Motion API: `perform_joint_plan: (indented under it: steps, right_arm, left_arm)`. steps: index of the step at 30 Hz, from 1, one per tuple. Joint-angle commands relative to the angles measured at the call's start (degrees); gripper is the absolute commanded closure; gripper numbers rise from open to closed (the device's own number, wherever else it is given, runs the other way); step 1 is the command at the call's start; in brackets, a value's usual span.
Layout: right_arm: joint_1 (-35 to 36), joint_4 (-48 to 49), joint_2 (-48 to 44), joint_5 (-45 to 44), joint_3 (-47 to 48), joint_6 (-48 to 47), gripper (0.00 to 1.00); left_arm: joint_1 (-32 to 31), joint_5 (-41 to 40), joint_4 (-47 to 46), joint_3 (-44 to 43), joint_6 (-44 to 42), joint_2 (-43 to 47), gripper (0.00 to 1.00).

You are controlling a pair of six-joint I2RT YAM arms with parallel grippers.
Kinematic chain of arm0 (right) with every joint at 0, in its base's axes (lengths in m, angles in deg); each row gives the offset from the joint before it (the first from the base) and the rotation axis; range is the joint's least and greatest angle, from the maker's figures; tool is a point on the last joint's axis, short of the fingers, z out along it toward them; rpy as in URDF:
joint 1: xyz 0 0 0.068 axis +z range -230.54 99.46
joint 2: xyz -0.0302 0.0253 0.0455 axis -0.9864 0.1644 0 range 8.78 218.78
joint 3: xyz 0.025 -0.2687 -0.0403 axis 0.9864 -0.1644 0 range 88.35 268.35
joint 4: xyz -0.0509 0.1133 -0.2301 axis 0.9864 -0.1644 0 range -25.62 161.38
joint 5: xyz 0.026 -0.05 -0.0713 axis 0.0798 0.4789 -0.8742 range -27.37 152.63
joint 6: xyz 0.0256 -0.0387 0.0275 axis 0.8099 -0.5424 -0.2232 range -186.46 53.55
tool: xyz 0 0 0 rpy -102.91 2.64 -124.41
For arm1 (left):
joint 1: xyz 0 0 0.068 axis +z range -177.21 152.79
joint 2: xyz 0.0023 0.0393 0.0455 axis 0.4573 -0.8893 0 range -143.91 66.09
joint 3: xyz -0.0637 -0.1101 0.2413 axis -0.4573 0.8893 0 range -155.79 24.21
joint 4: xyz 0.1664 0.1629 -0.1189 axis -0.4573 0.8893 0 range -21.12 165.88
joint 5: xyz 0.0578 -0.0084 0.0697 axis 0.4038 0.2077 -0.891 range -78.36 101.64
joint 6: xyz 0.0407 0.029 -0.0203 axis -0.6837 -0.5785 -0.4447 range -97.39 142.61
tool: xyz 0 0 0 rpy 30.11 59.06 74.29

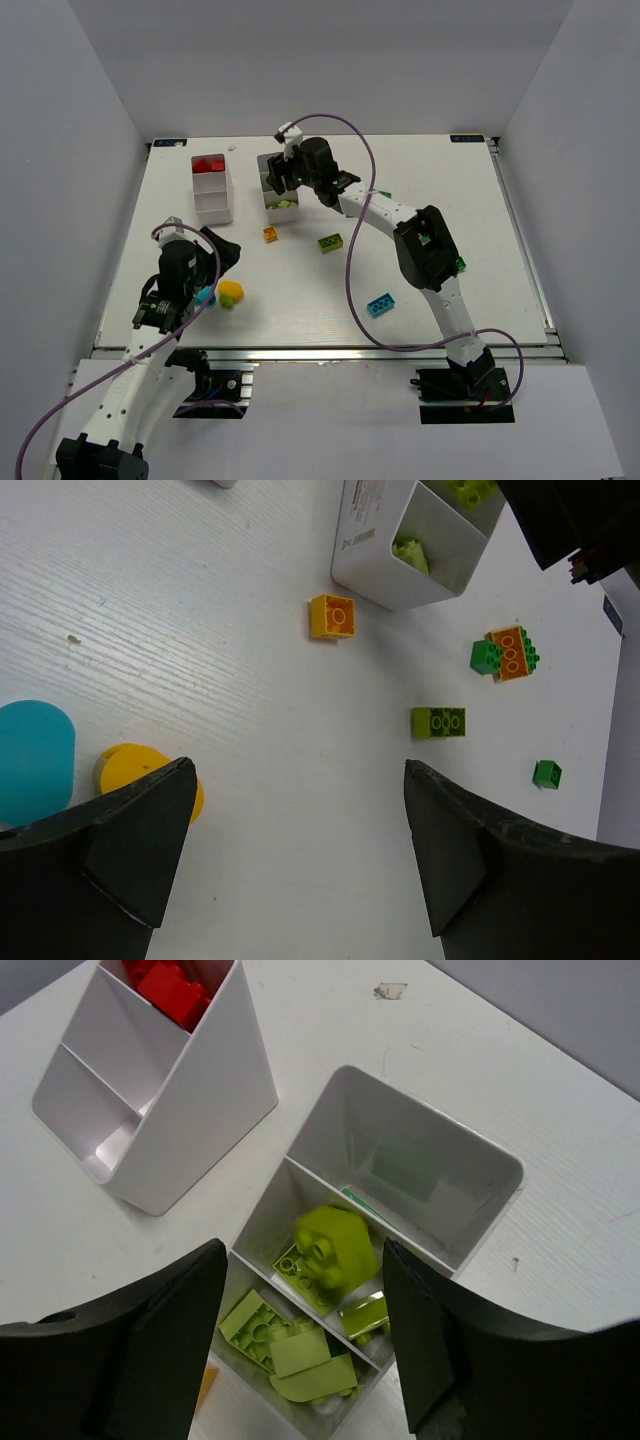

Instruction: Sort the legos into containers by color

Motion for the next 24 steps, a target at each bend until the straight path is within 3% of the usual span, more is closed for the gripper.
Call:
perform_joint_plan:
  steps: [1,5,9,11,13,14,15,18,20,21,23,24]
  right_arm:
    - [0.3,2.9,-0.7,1.4,0.7,-0.8,0.3]
    - [-0.4,2.3,-3.0,4.6,0.7,-0.6,0.11]
    - [-2.5,1.2,-8.7,13.2,-1.4,-4.2,0.11]
    - [-5.7,0.8,-11.0,25.6,-4.0,-5.3,0.11]
    - [-10.6,1.7,-13.7,42.7,-5.8,-4.0,0.26]
    - [-12.1,1.9,-14.5,46.7,-7.7,-3.3,0.38]
    - [-13.5,1.1,-16.4,49.4,-8.8,-3.8,0.65]
    - [-18.9,-4.6,-21.9,54.2,-14.6,-11.0,0.85]
    - [-23.0,-12.2,-24.8,53.9,-19.6,-19.2,0.79]
    - [-26.1,-13.9,-27.8,53.7,-21.7,-21.3,0.57]
    - [-29.0,-17.7,-32.1,53.4,-25.9,-26.6,0.43]
    - [-31.6,-19.2,-33.4,53.5,-29.6,-28.6,0.26]
  left_arm:
    - [0.1,2.6,-1.2,-0.3,0.2,0.6,0.07]
    - [0.0,7.9,-4.9,0.0,-0.3,-1.2,0.13]
    - [-0.7,14.1,-12.4,-0.2,-1.0,-5.0,0.3]
    - [-3.4,14.5,-14.5,-1.7,-2.4,-8.4,0.46]
    - [-9.5,12.8,-16.0,-3.9,-5.9,-11.6,0.55]
    - [-12.0,11.5,-16.3,-5.3,-7.4,-15.7,0.58]
    - [-14.8,9.3,-17.1,-8.2,-9.0,-18.2,0.6]
    - [-24.2,6.6,-16.8,-15.3,-15.4,-29.4,0.55]
    - [-30.0,4.8,-15.8,-19.5,-22.3,-38.3,0.41]
    - [-31.8,3.3,-14.2,-23.8,-24.8,-41.3,0.39]
    - [-34.8,3.3,-12.4,-28.3,-30.8,-47.0,0.34]
    - [-35.2,2.8,-10.0,-30.7,-32.3,-52.7,0.32]
